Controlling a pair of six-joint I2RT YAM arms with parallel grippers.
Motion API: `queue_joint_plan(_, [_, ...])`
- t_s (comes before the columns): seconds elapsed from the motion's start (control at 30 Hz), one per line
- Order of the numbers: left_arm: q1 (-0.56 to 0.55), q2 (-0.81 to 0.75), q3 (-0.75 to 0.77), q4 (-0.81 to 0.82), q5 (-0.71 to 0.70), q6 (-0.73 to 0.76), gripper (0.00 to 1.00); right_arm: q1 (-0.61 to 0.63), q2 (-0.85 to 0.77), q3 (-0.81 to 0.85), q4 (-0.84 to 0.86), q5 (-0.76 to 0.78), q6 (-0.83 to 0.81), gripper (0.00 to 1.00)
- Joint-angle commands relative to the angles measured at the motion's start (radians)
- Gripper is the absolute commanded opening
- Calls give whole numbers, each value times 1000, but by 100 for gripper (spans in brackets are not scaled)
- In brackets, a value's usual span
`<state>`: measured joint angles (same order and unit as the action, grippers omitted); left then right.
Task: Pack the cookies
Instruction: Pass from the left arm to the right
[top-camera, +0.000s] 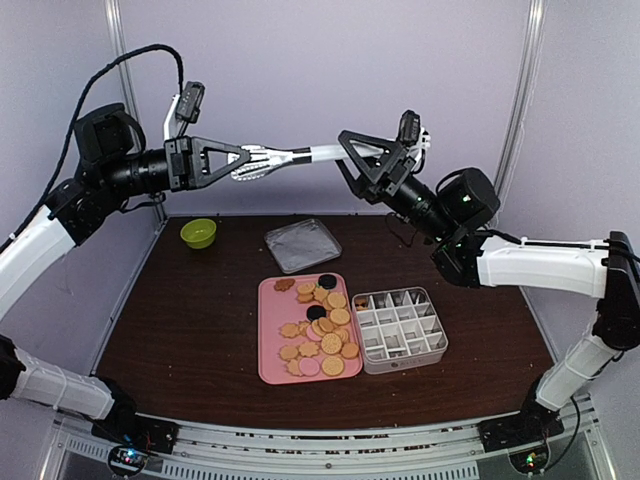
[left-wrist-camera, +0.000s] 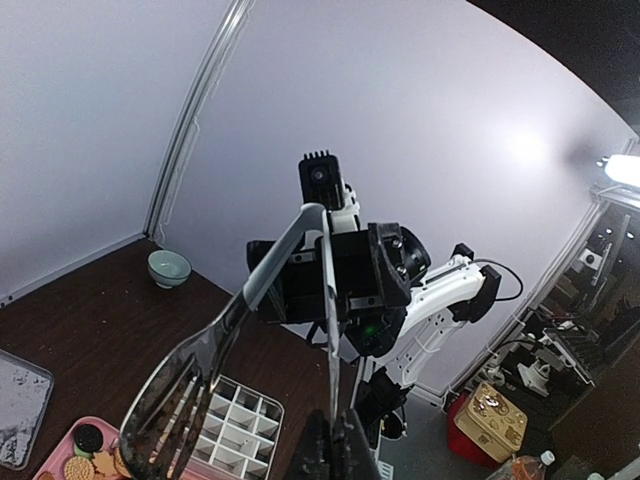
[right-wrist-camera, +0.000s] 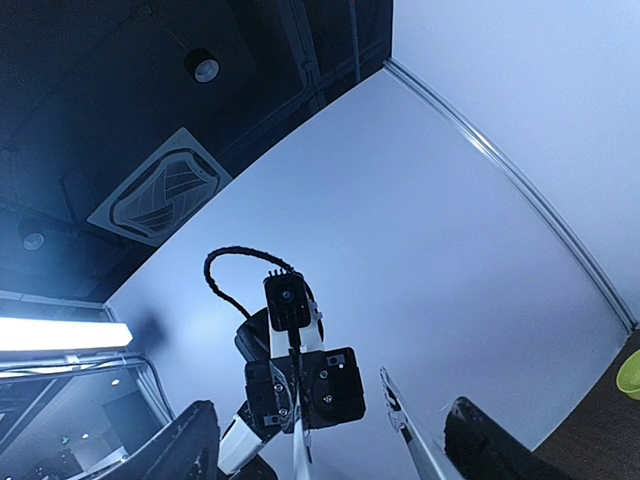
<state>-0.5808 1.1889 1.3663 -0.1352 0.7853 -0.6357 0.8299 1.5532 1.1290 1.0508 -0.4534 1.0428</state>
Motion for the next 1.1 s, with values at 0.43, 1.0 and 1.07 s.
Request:
queue_joint_plan(0.43, [2,35,104,102,-29,-72,0,36,92,43,129,21,39,80])
queue_joint_plan(1.0, [0,-6,69,132,59,-79,0,37,158,80,224,-50,124,62])
queue_joint_plan(1.07, [0,-16,55,128,73,-66,0,26,146,75,232,-95,135,60])
